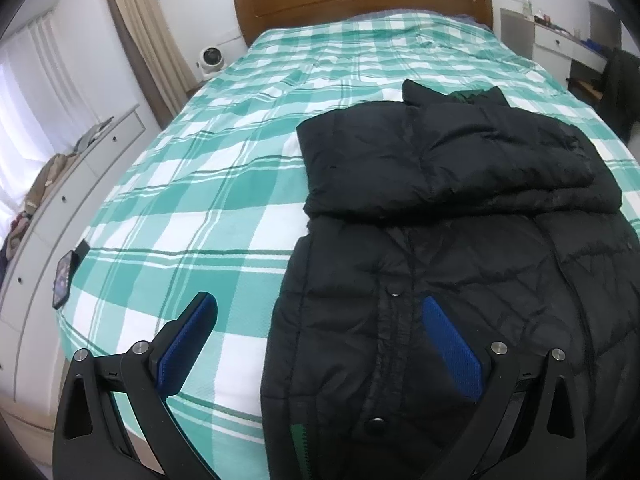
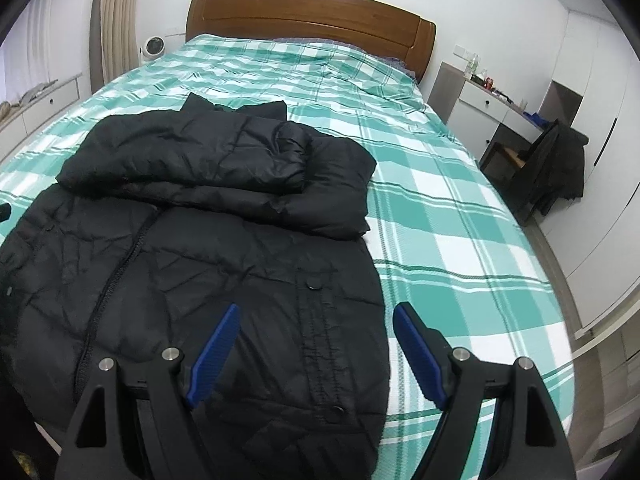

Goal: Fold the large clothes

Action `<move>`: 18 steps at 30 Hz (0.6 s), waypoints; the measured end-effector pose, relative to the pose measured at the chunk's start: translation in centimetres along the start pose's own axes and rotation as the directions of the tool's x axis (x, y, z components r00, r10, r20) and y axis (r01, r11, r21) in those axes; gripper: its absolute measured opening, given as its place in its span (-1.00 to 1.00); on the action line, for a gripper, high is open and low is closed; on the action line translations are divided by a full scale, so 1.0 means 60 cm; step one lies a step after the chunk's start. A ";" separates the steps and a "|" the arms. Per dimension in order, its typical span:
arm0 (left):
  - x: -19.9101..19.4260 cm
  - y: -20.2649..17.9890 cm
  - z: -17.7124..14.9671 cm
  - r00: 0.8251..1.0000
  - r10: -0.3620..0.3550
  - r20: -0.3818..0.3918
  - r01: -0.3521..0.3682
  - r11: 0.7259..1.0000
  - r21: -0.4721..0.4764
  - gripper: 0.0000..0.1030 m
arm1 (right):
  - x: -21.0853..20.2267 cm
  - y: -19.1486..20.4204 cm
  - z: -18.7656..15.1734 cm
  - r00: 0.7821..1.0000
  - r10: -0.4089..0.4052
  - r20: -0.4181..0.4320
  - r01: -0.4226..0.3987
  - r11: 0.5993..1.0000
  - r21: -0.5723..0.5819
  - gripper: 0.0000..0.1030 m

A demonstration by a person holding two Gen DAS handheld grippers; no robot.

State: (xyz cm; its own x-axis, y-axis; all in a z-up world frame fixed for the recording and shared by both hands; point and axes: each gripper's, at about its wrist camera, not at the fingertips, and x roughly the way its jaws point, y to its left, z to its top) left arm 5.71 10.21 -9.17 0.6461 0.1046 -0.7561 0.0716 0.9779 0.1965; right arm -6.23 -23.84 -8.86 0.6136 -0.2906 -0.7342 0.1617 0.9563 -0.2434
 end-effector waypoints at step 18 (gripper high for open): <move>0.019 0.062 -0.075 0.996 0.004 -0.093 -0.007 0.999 -0.039 0.99 | -0.028 -0.018 0.009 0.993 -0.093 -0.074 0.089 0.994 -0.057 0.57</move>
State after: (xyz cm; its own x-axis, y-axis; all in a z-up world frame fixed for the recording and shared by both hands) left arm 3.30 14.77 -12.09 0.5729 0.1247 -0.8101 0.0367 0.9835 0.1773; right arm -7.00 -24.38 -7.01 0.5367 -0.3799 -0.7535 0.1712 0.9234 -0.3436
